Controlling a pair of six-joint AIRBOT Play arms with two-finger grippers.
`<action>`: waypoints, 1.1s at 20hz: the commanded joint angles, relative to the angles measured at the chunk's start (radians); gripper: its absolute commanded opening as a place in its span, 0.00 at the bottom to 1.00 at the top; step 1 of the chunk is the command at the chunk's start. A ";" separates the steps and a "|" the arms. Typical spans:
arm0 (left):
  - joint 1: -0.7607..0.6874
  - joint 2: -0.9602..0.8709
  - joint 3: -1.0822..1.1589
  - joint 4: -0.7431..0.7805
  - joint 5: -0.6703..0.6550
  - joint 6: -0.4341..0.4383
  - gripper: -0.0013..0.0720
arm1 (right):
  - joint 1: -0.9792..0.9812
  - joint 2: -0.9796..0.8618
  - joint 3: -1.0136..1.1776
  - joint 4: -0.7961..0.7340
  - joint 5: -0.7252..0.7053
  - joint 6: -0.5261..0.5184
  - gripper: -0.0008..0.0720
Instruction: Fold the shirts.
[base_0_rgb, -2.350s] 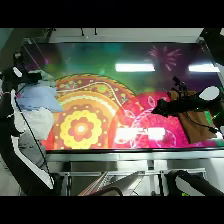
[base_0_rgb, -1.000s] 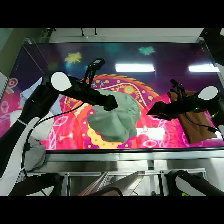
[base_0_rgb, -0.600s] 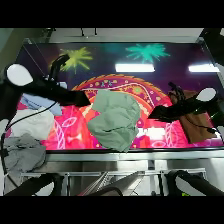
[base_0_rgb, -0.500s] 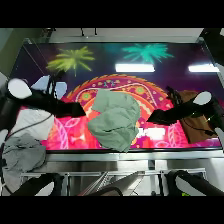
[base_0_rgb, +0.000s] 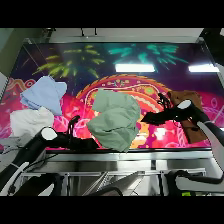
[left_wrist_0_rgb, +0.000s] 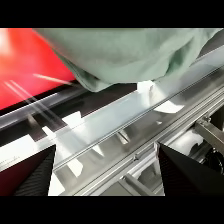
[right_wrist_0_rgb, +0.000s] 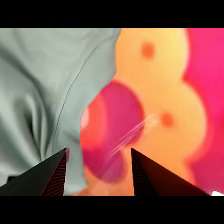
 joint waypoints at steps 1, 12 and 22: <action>-0.151 -0.103 -0.012 -0.077 0.189 0.006 0.95 | 0.000 -0.204 0.108 0.062 -0.056 -0.064 0.60; -0.171 -0.383 0.373 -0.066 0.130 0.048 0.04 | 0.049 -0.249 0.268 0.142 -0.010 -0.132 0.04; 0.019 -0.090 0.332 -0.063 0.006 0.068 0.46 | -0.035 0.076 0.439 0.055 0.165 -0.069 0.04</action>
